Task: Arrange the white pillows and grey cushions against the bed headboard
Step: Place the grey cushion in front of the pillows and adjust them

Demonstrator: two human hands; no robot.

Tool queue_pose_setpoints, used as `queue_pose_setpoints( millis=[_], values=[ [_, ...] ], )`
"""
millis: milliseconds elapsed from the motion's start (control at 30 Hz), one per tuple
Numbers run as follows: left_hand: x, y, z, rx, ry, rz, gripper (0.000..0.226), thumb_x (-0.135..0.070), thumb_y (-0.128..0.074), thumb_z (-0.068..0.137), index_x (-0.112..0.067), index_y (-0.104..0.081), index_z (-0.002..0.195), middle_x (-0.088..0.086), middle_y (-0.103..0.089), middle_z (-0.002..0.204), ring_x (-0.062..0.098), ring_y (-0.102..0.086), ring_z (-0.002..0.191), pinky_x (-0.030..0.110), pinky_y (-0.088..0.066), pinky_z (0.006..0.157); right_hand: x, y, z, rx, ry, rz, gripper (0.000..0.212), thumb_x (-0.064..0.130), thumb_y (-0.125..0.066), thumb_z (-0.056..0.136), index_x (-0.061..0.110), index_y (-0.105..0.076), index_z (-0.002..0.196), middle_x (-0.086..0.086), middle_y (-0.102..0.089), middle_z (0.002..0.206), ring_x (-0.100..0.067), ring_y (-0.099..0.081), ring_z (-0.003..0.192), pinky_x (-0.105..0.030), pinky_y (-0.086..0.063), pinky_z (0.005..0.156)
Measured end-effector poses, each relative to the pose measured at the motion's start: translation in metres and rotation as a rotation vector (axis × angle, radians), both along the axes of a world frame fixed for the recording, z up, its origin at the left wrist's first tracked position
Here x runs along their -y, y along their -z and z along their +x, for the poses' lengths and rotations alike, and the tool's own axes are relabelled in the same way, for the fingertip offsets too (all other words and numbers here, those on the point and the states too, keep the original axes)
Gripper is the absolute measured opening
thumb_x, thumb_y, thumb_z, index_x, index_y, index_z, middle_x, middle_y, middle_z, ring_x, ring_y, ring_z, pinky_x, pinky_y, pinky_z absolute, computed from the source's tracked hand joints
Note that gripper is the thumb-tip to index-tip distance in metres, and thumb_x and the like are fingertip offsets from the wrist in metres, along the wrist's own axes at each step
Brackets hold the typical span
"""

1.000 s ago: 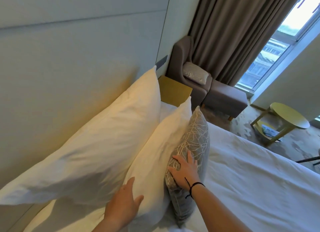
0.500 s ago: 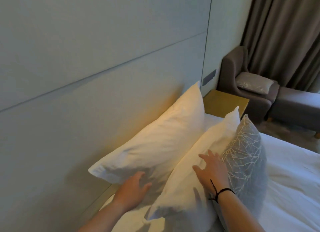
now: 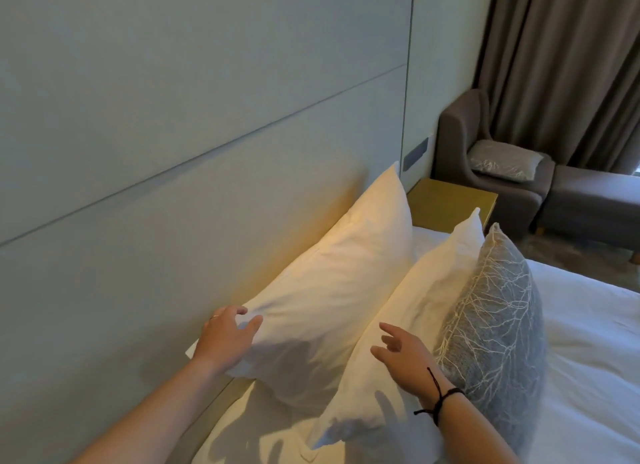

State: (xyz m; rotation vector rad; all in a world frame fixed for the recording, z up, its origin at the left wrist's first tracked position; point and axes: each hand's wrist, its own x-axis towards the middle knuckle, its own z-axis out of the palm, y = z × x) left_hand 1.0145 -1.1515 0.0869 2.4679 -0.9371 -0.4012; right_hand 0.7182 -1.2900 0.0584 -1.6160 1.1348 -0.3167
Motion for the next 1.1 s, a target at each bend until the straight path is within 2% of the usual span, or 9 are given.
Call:
queue_pose_setpoints(
  millis=[200, 300, 400, 600, 800, 900, 967, 1000, 1100],
  values=[
    [0.041, 0.021, 0.036, -0.130, 0.130, 0.025, 0.057, -0.053, -0.059, 0.090, -0.020, -0.047, 0.135, 0.003, -0.054, 0.138, 0.025, -0.052, 0.123, 0.039, -0.044, 0.097, 0.006, 0.004, 0.037, -0.031, 0.074, 0.005, 0.055, 0.023, -0.059, 0.095, 0.025, -0.039, 0.146, -0.004, -0.047, 0.146, -0.019, -0.046, 0.132, -0.035, -0.044, 0.101],
    [0.072, 0.024, 0.053, -0.232, 0.208, -0.024, 0.051, -0.052, -0.059, 0.089, -0.027, -0.047, 0.132, 0.002, -0.060, 0.128, 0.020, -0.058, 0.107, 0.033, -0.044, 0.084, 0.011, 0.006, 0.063, -0.043, 0.169, 0.005, 0.053, 0.022, -0.056, 0.096, 0.025, -0.038, 0.146, -0.004, -0.044, 0.148, -0.019, -0.043, 0.134, -0.037, -0.043, 0.104],
    [0.104, 0.026, 0.072, -0.299, 0.285, -0.013, 0.049, -0.050, -0.057, 0.091, -0.028, -0.045, 0.134, 0.002, -0.062, 0.117, 0.020, -0.060, 0.098, 0.033, -0.043, 0.080, 0.013, 0.008, 0.098, -0.020, 0.295, 0.046, 0.050, 0.022, -0.052, 0.099, 0.024, -0.038, 0.147, -0.004, -0.040, 0.151, -0.020, -0.040, 0.136, -0.036, -0.040, 0.106],
    [0.149, 0.034, 0.083, -0.419, 0.308, 0.043, 0.053, -0.046, -0.056, 0.092, -0.023, -0.043, 0.138, 0.008, -0.053, 0.141, 0.026, -0.053, 0.123, 0.031, -0.038, 0.089, 0.007, 0.019, 0.165, -0.038, 0.383, 0.078, 0.051, 0.029, -0.049, 0.100, 0.025, -0.034, 0.148, 0.002, -0.034, 0.155, -0.019, -0.035, 0.140, -0.032, -0.033, 0.109],
    [0.173, 0.033, 0.085, -0.425, 0.316, -0.032, 0.053, -0.042, -0.061, 0.090, -0.019, -0.048, 0.136, 0.004, -0.051, 0.144, 0.022, -0.052, 0.126, 0.029, -0.038, 0.088, 0.009, 0.032, 0.175, -0.105, 0.450, 0.095, 0.054, 0.036, -0.046, 0.100, 0.027, -0.029, 0.150, 0.005, -0.030, 0.157, -0.018, -0.029, 0.143, -0.035, -0.028, 0.114],
    [0.181, 0.027, 0.081, -0.328, 0.349, 0.013, 0.053, -0.048, -0.058, 0.091, -0.013, -0.054, 0.132, 0.005, -0.055, 0.137, 0.025, -0.055, 0.119, 0.031, -0.042, 0.088, 0.018, 0.034, 0.173, -0.096, 0.460, 0.076, 0.054, 0.038, -0.046, 0.100, 0.029, -0.029, 0.150, 0.005, -0.030, 0.157, -0.018, -0.031, 0.142, -0.033, -0.030, 0.112],
    [0.183, 0.021, 0.082, -0.163, 0.432, 0.053, 0.040, -0.051, -0.055, 0.093, -0.013, -0.064, 0.105, 0.005, -0.065, 0.111, 0.027, -0.061, 0.097, 0.032, -0.047, 0.079, 0.026, 0.035, 0.174, -0.069, 0.473, 0.069, 0.054, 0.038, -0.046, 0.100, 0.029, -0.027, 0.150, 0.005, -0.030, 0.157, -0.019, -0.031, 0.142, -0.034, -0.031, 0.111],
    [0.183, 0.017, 0.085, -0.078, 0.464, 0.049, 0.034, -0.050, -0.053, 0.094, -0.017, -0.061, 0.089, 0.004, -0.064, 0.095, 0.026, -0.060, 0.085, 0.033, -0.048, 0.072, 0.029, 0.035, 0.176, -0.042, 0.484, 0.078, 0.055, 0.037, -0.046, 0.100, 0.029, -0.026, 0.151, 0.004, -0.029, 0.157, -0.019, -0.030, 0.143, -0.033, -0.030, 0.111],
    [0.179, 0.006, 0.101, 0.176, 0.465, -0.001, 0.035, -0.044, -0.050, 0.097, -0.019, -0.049, 0.071, 0.003, -0.060, 0.075, 0.032, -0.061, 0.076, 0.035, -0.042, 0.060, 0.039, 0.034, 0.184, 0.103, 0.564, 0.123, 0.057, 0.035, -0.047, 0.100, 0.028, -0.023, 0.152, 0.004, -0.025, 0.158, -0.016, -0.026, 0.144, -0.034, -0.028, 0.113]
  ],
)
